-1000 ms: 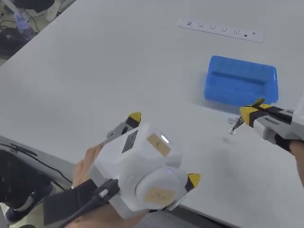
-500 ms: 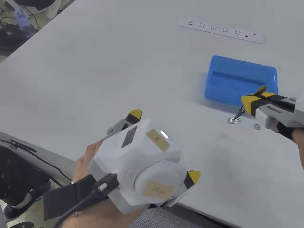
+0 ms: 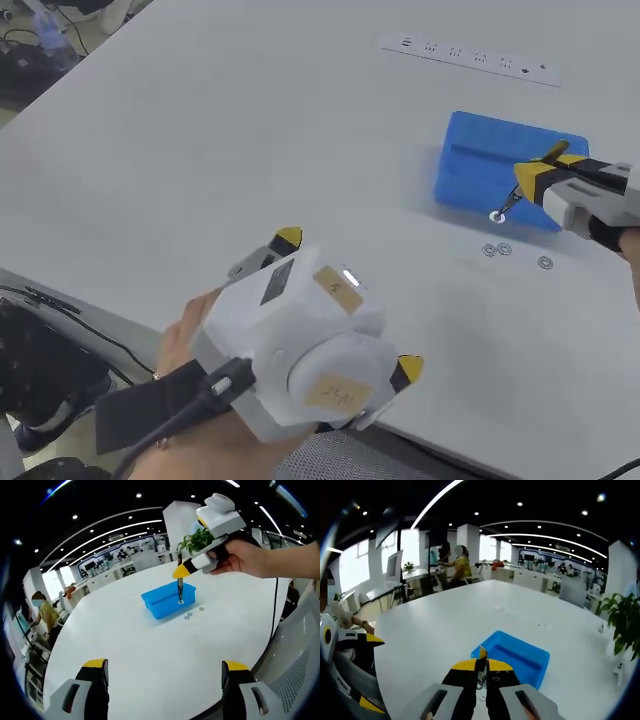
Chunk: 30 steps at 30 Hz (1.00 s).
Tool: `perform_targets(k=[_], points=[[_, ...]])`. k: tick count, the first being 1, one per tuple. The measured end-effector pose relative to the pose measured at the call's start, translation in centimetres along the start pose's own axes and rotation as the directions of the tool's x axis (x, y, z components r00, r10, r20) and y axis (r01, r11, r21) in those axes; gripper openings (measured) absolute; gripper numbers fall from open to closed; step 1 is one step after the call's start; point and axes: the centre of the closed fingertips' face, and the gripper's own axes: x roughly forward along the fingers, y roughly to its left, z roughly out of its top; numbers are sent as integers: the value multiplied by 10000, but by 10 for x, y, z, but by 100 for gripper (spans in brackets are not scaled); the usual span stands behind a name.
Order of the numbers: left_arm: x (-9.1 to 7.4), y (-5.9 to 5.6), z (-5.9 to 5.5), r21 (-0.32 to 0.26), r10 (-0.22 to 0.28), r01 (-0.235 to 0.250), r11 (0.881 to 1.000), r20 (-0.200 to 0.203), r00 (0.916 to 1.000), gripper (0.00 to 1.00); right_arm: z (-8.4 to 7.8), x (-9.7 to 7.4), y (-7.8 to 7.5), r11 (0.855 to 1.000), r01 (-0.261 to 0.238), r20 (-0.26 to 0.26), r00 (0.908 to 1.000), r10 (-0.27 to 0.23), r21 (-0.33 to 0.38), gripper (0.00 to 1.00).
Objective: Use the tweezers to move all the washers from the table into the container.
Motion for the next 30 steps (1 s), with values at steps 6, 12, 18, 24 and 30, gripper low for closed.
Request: perform_targets(k=[6,12,18,24,30], points=[[-1,1,1,-15,44,-44,10000,59,10000,96,12,8,-11,9999,119,264,9996,-116,-104,1],[-1,0,0,86,36,-36,10000,13,10000,96,20,13,-19,9996,250,455,9987,-244,-125,1],[0,-1,0,114,5,-4,9999,-21,10000,96,24,20,-23,9995,309,582,9978,-306,-47,1],[0,-1,-1,150,7,-6,9999,-51,10000,96,26,32,-27,9994,294,644,9975,-283,-167,1],[0,0,-2,151,63,-61,9999,-127,9999,96,27,43,-29,9990,367,674,9971,-350,-240,1]])
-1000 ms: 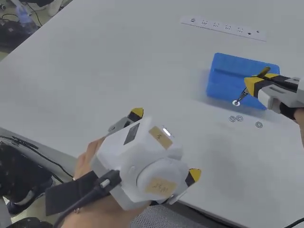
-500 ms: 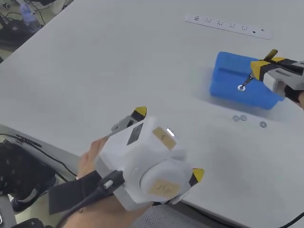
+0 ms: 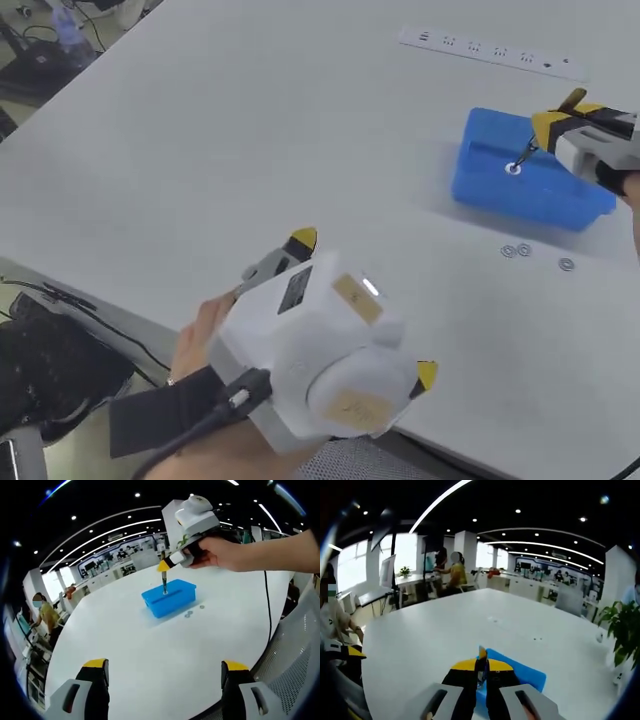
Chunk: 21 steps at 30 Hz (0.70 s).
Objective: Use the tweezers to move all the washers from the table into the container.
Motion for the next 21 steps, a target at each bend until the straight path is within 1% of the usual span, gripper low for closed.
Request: perform_targets(k=[5,8,10,11,13,14,16,20,21], points=[[0,0,0,-6,19,-19,10000,-22,10000,95,-5,10,-3,9999,66,-66,10000,-66,103,1],[0,-1,-1,34,-14,15,10000,-40,10000,95,-9,14,-3,9999,108,-132,9999,-109,-54,1],[0,-1,-1,52,-9,10,10000,-75,10000,95,-12,18,-6,9998,133,-208,9997,-136,-167,1],[0,-1,-1,48,-8,9,10000,-73,10000,95,-13,19,-4,9997,92,-234,9997,-97,-219,1],[1,0,-2,48,7,-6,10000,-87,10000,95,-15,20,-3,9996,126,-273,9995,-133,-239,2],[1,0,-2,46,6,-5,10000,-94,10000,95,-16,19,-4,9997,132,-321,9994,-139,-229,2],[1,0,-2,55,2,-1,10000,-95,10000,95,-24,23,-6,9998,139,-393,9991,-144,-133,2],[0,0,-2,56,6,-5,10000,-100,9999,95,-30,28,-8,9998,152,-456,9989,-147,111,2],[0,0,-1,57,14,-13,10000,-84,10000,95,-33,31,-10,9997,158,-497,9987,-149,165,2]])
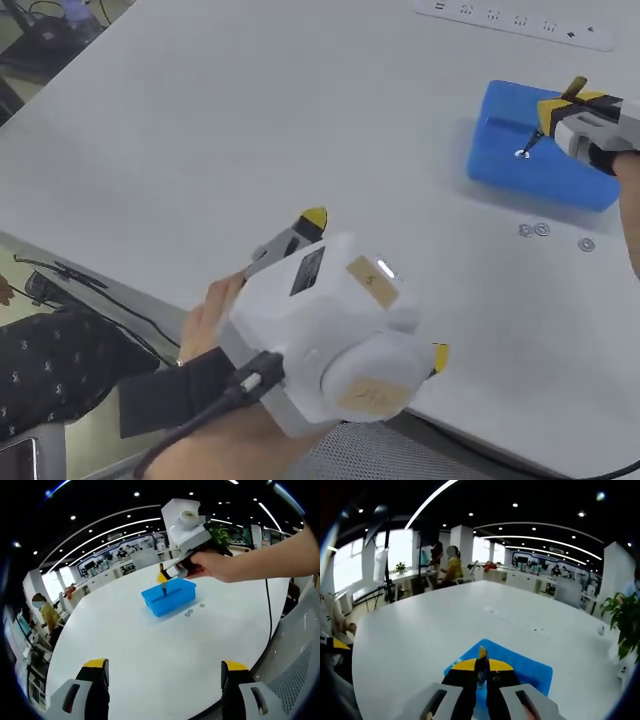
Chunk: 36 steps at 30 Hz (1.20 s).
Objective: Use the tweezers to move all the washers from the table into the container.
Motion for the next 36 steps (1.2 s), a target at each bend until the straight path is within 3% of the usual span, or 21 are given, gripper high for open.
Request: perform_targets(k=[11,16,25,30,36], points=[[0,0,-1,47,6,-6,10000,-53,10000,94,-7,16,2,9997,-126,-140,9998,129,200,2],[0,1,-1,14,23,-23,10000,-33,10000,94,-10,17,7,9998,-175,-210,9996,177,107,2],[0,1,-2,46,27,-26,10000,-87,10000,94,-14,17,3,9997,-139,-286,9995,144,185,2],[0,1,-2,49,38,-38,10000,-102,9999,94,-11,15,3,9998,-108,-251,9996,112,169,2],[0,1,-2,59,43,-42,10000,-94,9999,94,5,1,3,9996,-191,109,9998,189,206,2]])
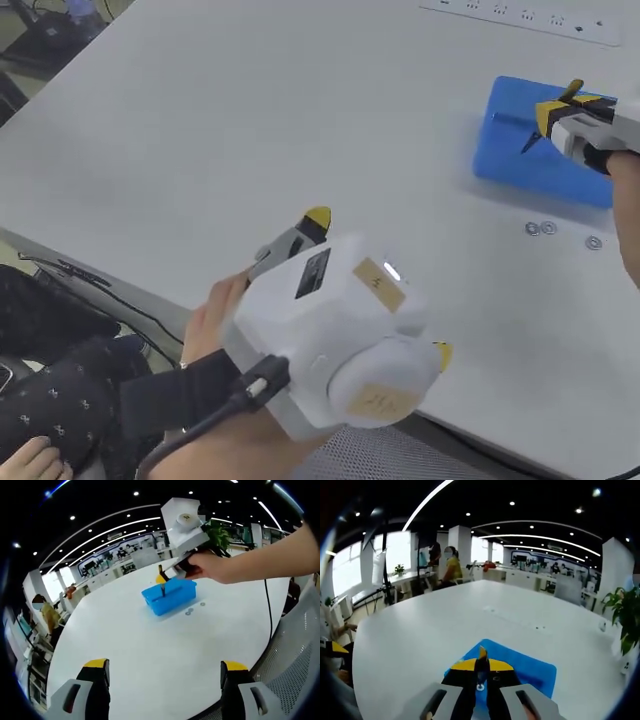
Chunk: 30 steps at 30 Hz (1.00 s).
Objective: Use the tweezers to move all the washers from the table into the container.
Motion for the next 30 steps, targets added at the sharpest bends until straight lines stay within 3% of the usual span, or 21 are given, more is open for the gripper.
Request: perform_targets(k=[5,15,30], points=[[0,-1,0,32,-12,12,10000,5,10000,94,14,-21,9,9995,-203,401,9990,193,252,2],[1,-1,0,38,-21,21,10000,35,10000,94,22,-58,22,9958,-604,786,9954,549,684,2],[1,-2,-1,72,-78,79,9999,-6,10000,94,-30,-67,36,9959,-632,-153,9978,643,645,3]])
